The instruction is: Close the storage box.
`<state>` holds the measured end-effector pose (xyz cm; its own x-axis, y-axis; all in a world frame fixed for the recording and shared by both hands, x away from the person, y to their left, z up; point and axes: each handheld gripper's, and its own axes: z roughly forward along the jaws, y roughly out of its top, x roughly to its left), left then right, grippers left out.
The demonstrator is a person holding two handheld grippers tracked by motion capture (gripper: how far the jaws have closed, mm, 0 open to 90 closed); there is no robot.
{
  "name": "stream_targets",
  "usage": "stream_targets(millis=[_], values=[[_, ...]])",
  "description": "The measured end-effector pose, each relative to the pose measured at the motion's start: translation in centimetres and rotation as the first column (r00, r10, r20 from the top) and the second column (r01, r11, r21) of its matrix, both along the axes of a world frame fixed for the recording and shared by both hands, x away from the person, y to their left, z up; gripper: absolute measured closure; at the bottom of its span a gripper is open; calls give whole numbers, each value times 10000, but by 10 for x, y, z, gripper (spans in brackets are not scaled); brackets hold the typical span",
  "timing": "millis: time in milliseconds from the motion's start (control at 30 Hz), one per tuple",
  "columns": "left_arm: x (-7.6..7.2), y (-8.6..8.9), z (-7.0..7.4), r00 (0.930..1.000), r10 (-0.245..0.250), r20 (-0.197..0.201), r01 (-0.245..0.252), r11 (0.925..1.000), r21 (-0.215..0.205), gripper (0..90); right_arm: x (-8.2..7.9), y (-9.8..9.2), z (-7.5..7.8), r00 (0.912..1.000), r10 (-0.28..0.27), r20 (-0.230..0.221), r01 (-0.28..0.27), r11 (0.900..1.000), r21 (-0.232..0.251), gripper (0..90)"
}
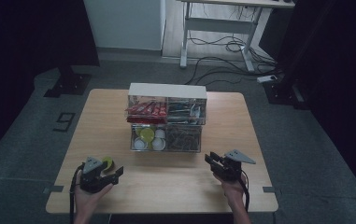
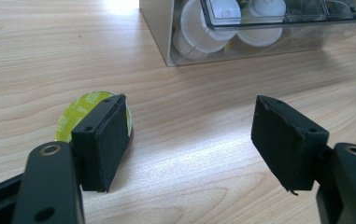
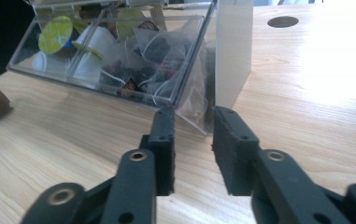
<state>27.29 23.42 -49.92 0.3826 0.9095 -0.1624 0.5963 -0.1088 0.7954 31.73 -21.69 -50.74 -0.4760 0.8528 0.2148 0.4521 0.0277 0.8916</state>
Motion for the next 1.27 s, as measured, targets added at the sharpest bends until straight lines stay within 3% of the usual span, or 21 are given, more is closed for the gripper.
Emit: stream_targets(millis=[300,800,1267], values=[[2,-4,-3,9996,-241,-159,243,9996,123,279,-13,-20,-9,9998,28,-173,-32,9996,-265,553],[3,-8,-6,9977,-523,-424,532,9984,193,278,-32,-51,-32,9969,-353,-702,306,9973,-667,510],[4,-9,-7,9973,-563,-471,574,9981,211,277,-29,-46,-35,9965,-209,-807,142,9964,-831,477]])
